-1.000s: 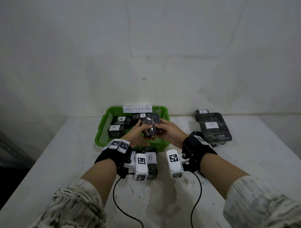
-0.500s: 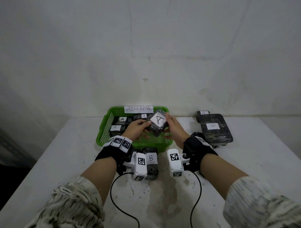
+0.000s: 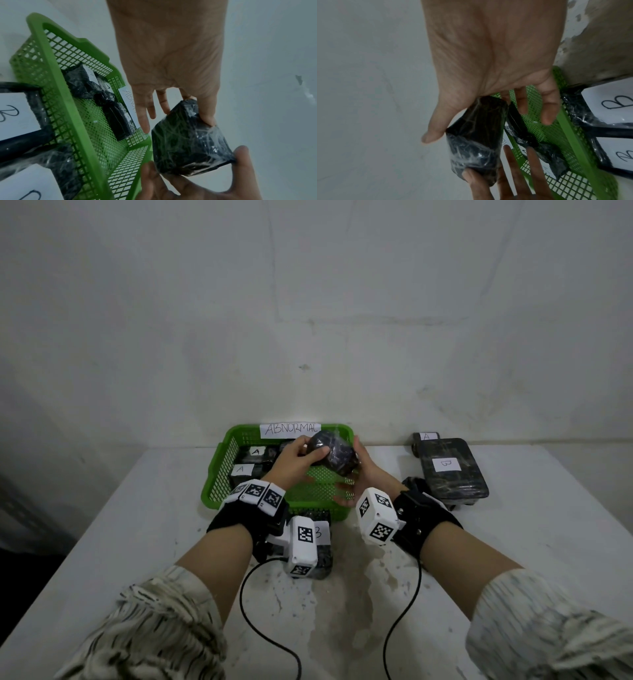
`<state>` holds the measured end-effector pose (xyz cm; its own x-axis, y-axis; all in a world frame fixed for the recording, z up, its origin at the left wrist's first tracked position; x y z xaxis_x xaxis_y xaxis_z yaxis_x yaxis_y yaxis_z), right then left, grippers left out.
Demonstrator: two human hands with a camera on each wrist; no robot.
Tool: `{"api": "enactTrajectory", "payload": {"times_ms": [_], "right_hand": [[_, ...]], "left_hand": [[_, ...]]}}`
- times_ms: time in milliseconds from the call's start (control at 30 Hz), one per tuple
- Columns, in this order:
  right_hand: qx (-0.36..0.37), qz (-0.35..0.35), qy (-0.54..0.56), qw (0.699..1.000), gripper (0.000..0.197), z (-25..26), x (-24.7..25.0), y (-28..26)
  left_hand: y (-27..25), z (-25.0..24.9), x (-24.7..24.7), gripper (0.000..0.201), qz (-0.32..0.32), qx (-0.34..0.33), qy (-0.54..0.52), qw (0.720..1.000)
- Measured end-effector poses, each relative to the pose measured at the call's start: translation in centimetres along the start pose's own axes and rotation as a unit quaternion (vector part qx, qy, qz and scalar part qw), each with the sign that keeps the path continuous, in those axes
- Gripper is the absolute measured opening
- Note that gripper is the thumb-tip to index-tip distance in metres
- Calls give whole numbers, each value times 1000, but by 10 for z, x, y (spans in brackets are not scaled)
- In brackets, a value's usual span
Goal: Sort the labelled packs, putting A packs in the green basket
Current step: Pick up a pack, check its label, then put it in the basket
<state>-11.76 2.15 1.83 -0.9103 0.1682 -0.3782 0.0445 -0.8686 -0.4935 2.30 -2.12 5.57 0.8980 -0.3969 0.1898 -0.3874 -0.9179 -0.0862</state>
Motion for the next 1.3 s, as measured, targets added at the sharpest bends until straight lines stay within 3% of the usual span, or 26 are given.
{"api": "enactTrajectory", "payload": {"times_ms": [67, 167, 300, 400, 567, 667, 867, 1033, 1133, 1200, 1300], "right_hand": [[34, 0, 20, 999, 47, 1, 2, 0], [86, -7, 67, 994, 65, 0, 0, 1], [102, 12, 54, 993, 27, -2, -6, 0], [113, 9, 31, 993, 17, -3, -9, 0], [73, 33, 44, 996, 17, -4, -13, -1], [64, 35, -8, 997, 20, -3, -11, -4], [71, 22, -11, 997, 45, -1, -15, -3], [108, 21, -11, 994, 35, 1, -15, -6], [111, 56, -17, 992, 30, -3, -15, -6], [114, 77, -27, 990, 40, -4, -15, -6], [129, 47, -53, 989, 55, -2, -16, -7]], "left_hand": [[1, 2, 0, 16, 0, -1, -9, 1000], [3, 2, 0, 9, -4, -3, -25, 1000], [3, 0, 0, 13, -12, 1, -40, 999], [1, 1, -2, 17, -5, 7, -34, 999], [0, 2, -3, 21, 0, 16, -80, 997], [0, 3, 1, 17, 2, 3, -62, 998], [-3, 4, -2, 21, 36, -7, -35, 999], [-4, 6, -4, 21, 31, 13, -54, 998], [-4, 4, -3, 20, 22, 16, -49, 998], [-5, 3, -2, 24, 25, 26, -60, 998], [-6, 7, -2, 32, 20, 41, -96, 994]]}}
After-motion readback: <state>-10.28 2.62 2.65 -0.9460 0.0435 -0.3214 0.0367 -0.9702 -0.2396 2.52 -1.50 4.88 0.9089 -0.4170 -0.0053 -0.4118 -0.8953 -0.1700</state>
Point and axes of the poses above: each hand's wrist, its own y-axis towards the middle knuckle, its own x-axis out of the back of the hand, z = x × y, the point moved 3 cm from there along y, towards the middle knuckle
